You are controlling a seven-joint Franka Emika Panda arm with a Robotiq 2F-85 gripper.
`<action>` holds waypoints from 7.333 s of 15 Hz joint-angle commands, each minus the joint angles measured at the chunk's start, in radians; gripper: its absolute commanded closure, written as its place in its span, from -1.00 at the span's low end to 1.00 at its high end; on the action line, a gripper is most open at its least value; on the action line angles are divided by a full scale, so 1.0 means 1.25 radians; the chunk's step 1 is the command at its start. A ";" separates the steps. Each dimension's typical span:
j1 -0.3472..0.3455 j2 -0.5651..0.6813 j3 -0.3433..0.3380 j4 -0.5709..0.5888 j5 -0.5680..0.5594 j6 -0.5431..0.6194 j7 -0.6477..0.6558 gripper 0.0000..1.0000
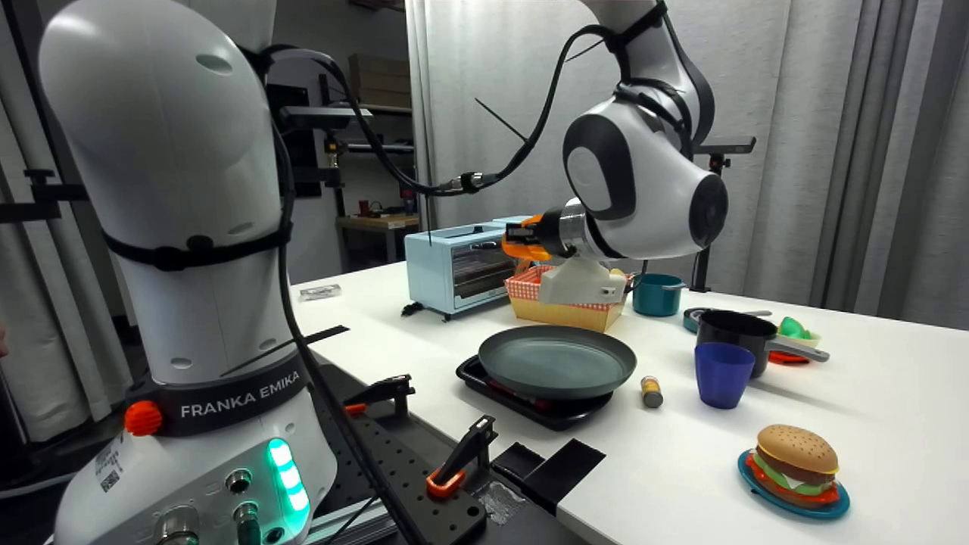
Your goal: Pour the contents in the orange cup onto the grey plate.
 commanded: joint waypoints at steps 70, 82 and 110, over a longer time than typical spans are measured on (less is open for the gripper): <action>0.106 -0.137 0.062 0.114 -0.099 0.492 0.640 0.97; 0.135 -0.101 0.133 0.154 -0.602 0.618 1.202 0.97; 0.196 0.211 0.172 0.411 -1.142 0.712 1.964 0.97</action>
